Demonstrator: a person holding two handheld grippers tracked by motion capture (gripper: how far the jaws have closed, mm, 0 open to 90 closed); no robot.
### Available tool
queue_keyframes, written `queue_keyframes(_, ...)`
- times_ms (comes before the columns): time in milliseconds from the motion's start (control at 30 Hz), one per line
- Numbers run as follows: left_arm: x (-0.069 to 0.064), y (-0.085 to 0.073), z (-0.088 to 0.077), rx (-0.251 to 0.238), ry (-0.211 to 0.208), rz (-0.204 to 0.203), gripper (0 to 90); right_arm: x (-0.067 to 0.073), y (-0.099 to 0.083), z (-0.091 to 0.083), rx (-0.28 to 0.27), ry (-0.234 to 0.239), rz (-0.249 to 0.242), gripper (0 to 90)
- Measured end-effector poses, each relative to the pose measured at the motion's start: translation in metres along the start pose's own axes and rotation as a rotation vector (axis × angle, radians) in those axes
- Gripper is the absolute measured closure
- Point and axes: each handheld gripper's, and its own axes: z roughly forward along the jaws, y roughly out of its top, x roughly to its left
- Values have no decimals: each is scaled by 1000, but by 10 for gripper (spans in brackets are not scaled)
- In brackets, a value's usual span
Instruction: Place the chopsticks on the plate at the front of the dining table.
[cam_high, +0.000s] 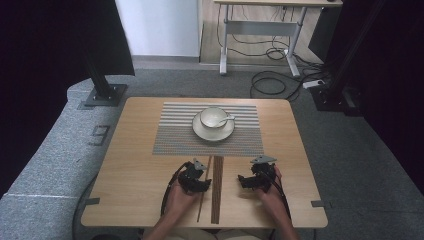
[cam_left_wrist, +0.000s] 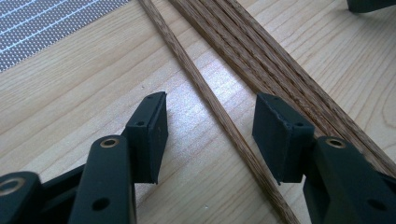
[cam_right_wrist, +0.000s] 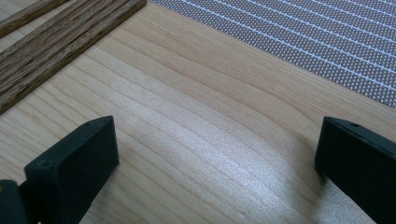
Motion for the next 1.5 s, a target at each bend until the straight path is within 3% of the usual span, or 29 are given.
queue_keyframes(1033,12,-4,-6,3,50,-59,690,0,0,0,0,1,0,0)
queue_keyframes(1500,16,-4,-6,8,52,-53,789,0,0,0,0,1,-1,0)
